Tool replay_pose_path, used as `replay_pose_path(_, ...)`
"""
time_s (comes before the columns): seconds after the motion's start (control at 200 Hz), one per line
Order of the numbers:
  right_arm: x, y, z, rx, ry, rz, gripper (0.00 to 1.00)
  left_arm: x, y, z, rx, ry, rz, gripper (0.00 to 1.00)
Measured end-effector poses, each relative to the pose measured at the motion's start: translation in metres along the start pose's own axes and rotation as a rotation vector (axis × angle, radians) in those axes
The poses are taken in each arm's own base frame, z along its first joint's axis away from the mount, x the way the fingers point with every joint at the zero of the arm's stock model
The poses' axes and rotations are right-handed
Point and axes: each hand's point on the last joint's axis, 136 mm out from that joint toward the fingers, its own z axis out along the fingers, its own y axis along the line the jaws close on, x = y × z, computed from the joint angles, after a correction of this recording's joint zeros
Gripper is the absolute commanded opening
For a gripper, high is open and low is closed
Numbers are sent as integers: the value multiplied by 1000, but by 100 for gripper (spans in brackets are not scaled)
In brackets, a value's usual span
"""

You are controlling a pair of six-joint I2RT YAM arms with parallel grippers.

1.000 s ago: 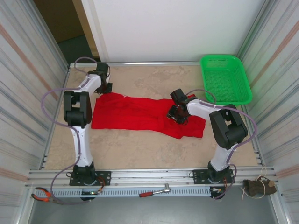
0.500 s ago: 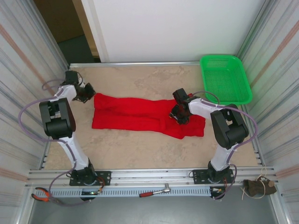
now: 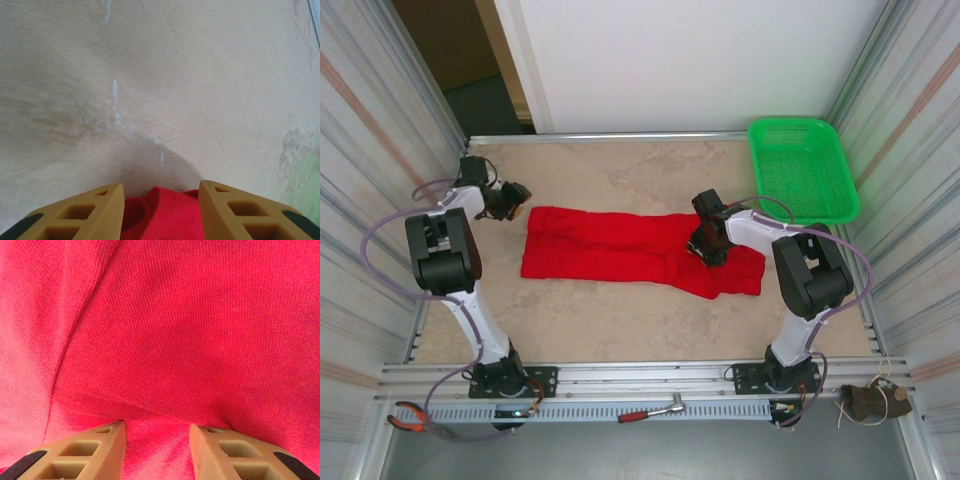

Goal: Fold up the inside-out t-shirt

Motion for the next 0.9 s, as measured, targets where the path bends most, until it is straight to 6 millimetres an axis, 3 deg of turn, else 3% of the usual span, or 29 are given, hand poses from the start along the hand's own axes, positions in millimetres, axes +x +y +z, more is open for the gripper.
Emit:
replay_pose_path(0.12, -1, -1, -1, 5, -5, 1, 38, 26, -26, -8, 30, 8, 59, 49)
replay_pose_path(0.255, -3, -6, -2, 21, -19, 0, 38, 50, -58, 7, 87, 36, 115, 49)
replay_pose_path(0.326, -3, -12, -4, 28, -29, 2, 38, 63, -49, 16, 83, 58, 93, 49)
replay_pose_path(0.451, -4, -25, -8, 45, -34, -9, 40, 86, -2, 24, 13, 108, -4, 50)
replay_pose_path(0.616, -2, -29, -20, 48, -32, -76, 43, 68, 21, 9, -15, 57, -64, 50)
replay_pose_path(0.761, -13, -20, -56, -8, -85, -131, 45, 45, 42, -5, -59, 12, -90, 50)
replay_pose_path(0.867, -35, -20, -82, -45, -158, -139, 46, 31, 34, -21, -58, -28, -64, 51)
replay_pose_path(0.897, -41, -23, -88, -46, -176, -137, 53, 30, 26, -26, -49, -39, -45, 51)
